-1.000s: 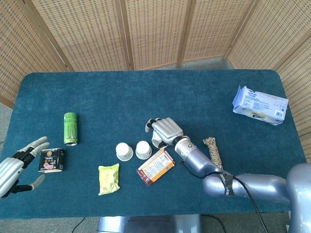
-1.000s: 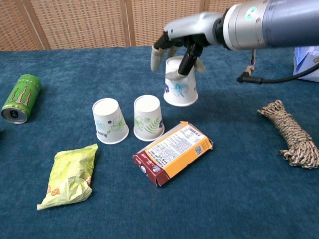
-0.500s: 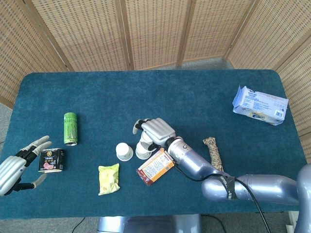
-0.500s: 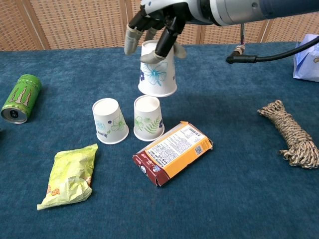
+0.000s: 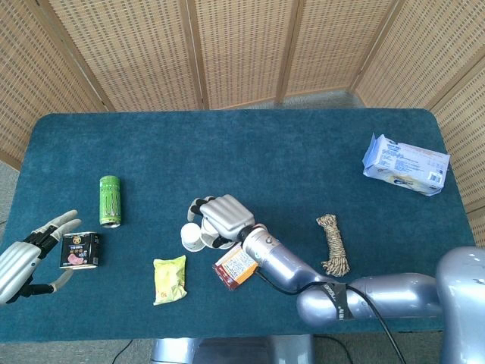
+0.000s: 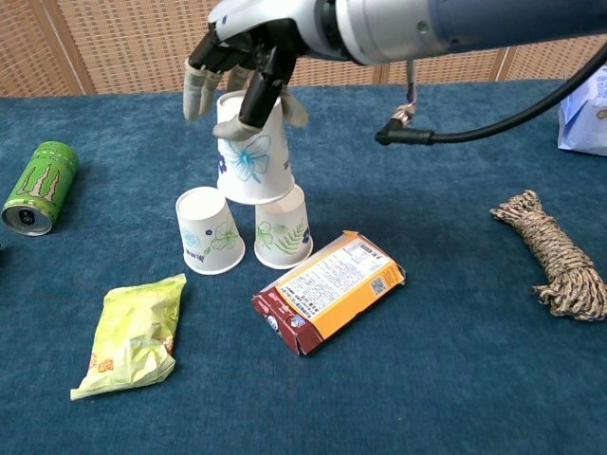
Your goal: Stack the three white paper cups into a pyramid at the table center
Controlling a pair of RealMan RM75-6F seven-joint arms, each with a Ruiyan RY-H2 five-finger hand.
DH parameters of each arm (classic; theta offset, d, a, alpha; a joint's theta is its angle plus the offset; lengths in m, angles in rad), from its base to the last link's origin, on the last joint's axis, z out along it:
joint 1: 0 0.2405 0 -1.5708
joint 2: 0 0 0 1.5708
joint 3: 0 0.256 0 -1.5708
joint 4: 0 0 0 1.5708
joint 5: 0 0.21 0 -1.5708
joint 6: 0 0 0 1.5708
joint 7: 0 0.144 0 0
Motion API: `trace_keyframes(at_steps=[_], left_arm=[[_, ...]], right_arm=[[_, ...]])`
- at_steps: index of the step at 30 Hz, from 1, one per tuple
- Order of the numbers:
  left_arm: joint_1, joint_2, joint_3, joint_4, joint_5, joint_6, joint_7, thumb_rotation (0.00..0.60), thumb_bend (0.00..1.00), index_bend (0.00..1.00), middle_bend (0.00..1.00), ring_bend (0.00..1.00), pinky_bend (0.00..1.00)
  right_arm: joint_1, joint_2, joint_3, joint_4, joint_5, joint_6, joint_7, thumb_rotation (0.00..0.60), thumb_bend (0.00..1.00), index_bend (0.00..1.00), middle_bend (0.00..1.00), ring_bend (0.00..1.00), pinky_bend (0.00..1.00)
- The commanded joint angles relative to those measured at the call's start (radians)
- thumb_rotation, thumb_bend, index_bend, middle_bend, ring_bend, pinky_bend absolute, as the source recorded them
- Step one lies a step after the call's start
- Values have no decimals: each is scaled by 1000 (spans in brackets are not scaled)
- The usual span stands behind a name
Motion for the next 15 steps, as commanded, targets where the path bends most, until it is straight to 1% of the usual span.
trace_keyframes(at_steps=[1,8,15], left_arm=[[1,0,2,3,0,0,-3,600,439,0,0,0,141],[5,-8,7,25,-4,0,-22,600,439,0,0,0,141],[7,-15,9,43,-9,-1,-39,600,440,0,0,0,141]], right_arm=[[22,-23,-3,12,22,13,-17,600,476,301,236,233,720],[67,-74,1,61,73,24,-39,600,476,297,233,234,720],[91,-98,-5,103,110,27,-57,600,476,295,232,233,720]])
